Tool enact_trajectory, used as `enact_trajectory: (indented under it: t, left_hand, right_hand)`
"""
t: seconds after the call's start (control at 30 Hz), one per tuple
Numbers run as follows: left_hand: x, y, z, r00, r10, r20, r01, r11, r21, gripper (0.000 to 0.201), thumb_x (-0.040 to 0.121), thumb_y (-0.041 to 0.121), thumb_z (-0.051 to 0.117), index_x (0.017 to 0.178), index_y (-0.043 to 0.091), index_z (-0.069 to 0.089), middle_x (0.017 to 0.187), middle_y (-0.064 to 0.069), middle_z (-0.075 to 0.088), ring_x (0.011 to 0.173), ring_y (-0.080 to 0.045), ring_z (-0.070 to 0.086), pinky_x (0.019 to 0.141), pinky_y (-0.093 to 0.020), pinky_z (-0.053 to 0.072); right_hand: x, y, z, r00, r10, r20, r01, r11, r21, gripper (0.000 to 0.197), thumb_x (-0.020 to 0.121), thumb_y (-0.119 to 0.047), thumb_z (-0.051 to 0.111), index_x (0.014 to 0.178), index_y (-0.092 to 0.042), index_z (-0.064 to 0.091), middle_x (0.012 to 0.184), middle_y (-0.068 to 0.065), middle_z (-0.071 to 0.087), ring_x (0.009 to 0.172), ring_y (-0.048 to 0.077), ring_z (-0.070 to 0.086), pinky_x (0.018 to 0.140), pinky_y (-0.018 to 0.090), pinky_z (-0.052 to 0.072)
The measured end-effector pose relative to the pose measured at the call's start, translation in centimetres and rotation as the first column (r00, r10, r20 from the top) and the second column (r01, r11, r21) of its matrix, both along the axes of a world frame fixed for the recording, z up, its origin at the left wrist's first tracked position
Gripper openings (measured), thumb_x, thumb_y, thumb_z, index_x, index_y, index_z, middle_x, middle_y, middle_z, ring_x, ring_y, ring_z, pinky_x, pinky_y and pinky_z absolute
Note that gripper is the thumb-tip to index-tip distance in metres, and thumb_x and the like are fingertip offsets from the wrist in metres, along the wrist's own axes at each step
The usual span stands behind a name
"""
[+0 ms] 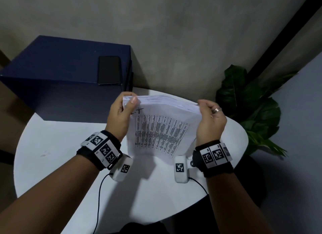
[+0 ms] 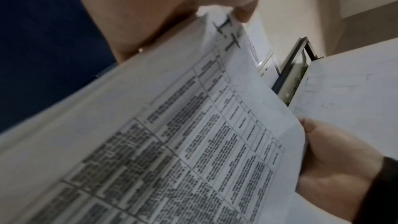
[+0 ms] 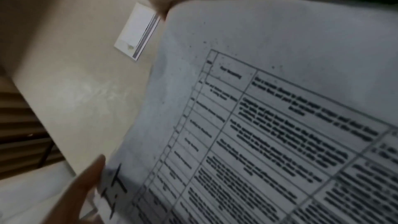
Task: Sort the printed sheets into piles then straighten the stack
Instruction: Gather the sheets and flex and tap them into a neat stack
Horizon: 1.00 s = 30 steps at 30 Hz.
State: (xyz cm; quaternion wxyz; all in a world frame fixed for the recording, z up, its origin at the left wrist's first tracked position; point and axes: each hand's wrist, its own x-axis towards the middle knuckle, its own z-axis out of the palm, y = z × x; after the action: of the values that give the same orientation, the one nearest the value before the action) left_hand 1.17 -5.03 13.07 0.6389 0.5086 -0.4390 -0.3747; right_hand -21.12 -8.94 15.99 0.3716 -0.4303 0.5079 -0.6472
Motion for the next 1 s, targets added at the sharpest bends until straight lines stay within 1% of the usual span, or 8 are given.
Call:
enact_trajectory:
  t: [0.13, 0.27, 0.43, 0.63, 0.77, 0.83, 0.9, 1.0]
  left_hand:
    - [-1.0, 0.1, 0.3, 0.985, 0.170, 0.001, -0.170, 0.984, -0.059, 0.022, 0.092, 0.033, 0.049, 0.096, 0.015, 0.060, 0.086, 0.003, 0.059, 0.080, -0.012, 0.054, 0.076, -0.029, 0.044]
    - [-0.8, 0.0, -0.3, 0.991, 0.089, 0.097, -0.085, 0.996, -0.042, 0.038, 0.091, 0.040, 0.055, 0.119, 0.015, 0.047, 0.103, 0.012, 0.055, 0.088, 0.006, 0.057, 0.082, -0.016, 0.046]
    - [-0.4, -0.4, -0.4, 0.990, 0.025, 0.140, -0.028, 0.999, 0.016, 0.028, 0.080, 0.006, 0.078, 0.104, 0.011, 0.063, 0.096, 0.007, 0.070, 0.087, 0.003, 0.068, 0.081, -0.020, 0.054]
    - [-0.8, 0.8, -1.9, 0.992, -0.064, 0.109, 0.052, 0.993, 0.111, 0.075, 0.065, 0.063, 0.080, 0.114, 0.021, 0.042, 0.103, 0.010, 0.058, 0.087, 0.006, 0.061, 0.076, -0.017, 0.050]
    - [0.4, 0.5, 0.6, 0.966, 0.041, 0.255, -0.056, 0.997, 0.052, 0.090, 0.069, 0.032, 0.088, 0.136, 0.016, 0.029, 0.114, 0.012, 0.049, 0.100, 0.008, 0.057, 0.091, -0.026, 0.050]
    - [1.1, 0.1, 3.1, 0.873, 0.134, 0.470, -0.114, 0.991, -0.071, 0.104, 0.063, 0.036, 0.092, 0.145, 0.020, 0.029, 0.128, 0.004, 0.049, 0.118, -0.007, 0.052, 0.103, -0.028, 0.043]
    - [0.6, -0.2, 5.8, 0.653, 0.133, 0.745, -0.072, 0.991, -0.114, 0.107, 0.059, 0.051, 0.088, 0.147, 0.028, 0.034, 0.143, 0.000, 0.045, 0.133, -0.020, 0.041, 0.111, -0.038, 0.033]
    - [-1.0, -0.9, 7.1, 0.322, 0.043, 0.946, -0.009, 0.999, -0.042, 0.058, 0.072, 0.059, 0.074, 0.123, 0.033, 0.060, 0.121, 0.005, 0.065, 0.123, -0.022, 0.053, 0.106, -0.045, 0.034]
  right_hand:
    - [0.1, 0.5, 0.0, 0.999, 0.038, 0.023, -0.037, 0.999, -0.038, 0.017, 0.089, -0.001, 0.060, 0.105, -0.003, 0.061, 0.069, -0.008, 0.069, 0.074, 0.000, 0.063, 0.080, 0.015, 0.047]
    - [-0.8, 0.9, -1.4, 0.978, 0.187, -0.090, -0.188, 0.982, -0.004, 0.067, 0.068, 0.006, 0.081, 0.125, -0.010, 0.049, 0.094, -0.001, 0.066, 0.083, -0.002, 0.066, 0.079, 0.015, 0.052]
    - [-1.2, 1.0, -2.5, 0.979, 0.195, -0.055, -0.186, 0.973, 0.140, 0.029, 0.069, -0.004, 0.084, 0.094, -0.012, 0.071, 0.083, -0.006, 0.077, 0.081, 0.008, 0.073, 0.076, 0.029, 0.057]
    - [-0.9, 1.3, -4.2, 0.975, 0.222, 0.017, -0.220, 0.948, 0.230, 0.034, 0.063, -0.009, 0.088, 0.092, -0.009, 0.072, 0.086, 0.002, 0.077, 0.081, 0.016, 0.074, 0.073, 0.031, 0.056]
    - [-0.9, 0.3, -2.1, 0.975, 0.193, -0.112, -0.172, 0.970, 0.170, 0.025, 0.068, -0.008, 0.086, 0.089, -0.012, 0.072, 0.075, -0.010, 0.075, 0.074, 0.004, 0.071, 0.074, 0.024, 0.055]
    - [-1.1, -0.2, -0.2, 0.946, 0.214, -0.245, -0.198, 0.976, 0.087, 0.031, 0.068, -0.010, 0.086, 0.096, -0.009, 0.073, 0.085, -0.005, 0.075, 0.080, 0.007, 0.072, 0.078, 0.027, 0.056]
    - [-0.6, -0.4, 1.6, 0.869, 0.265, -0.417, -0.290, 0.957, 0.003, 0.030, 0.070, -0.016, 0.085, 0.098, -0.011, 0.075, 0.088, -0.002, 0.075, 0.084, 0.012, 0.072, 0.079, 0.030, 0.057]
    - [1.0, -0.5, 3.1, 0.703, 0.211, -0.679, -0.392, 0.912, -0.122, 0.018, 0.075, -0.028, 0.081, 0.087, -0.016, 0.075, 0.076, -0.003, 0.074, 0.071, 0.017, 0.070, 0.068, 0.036, 0.056]
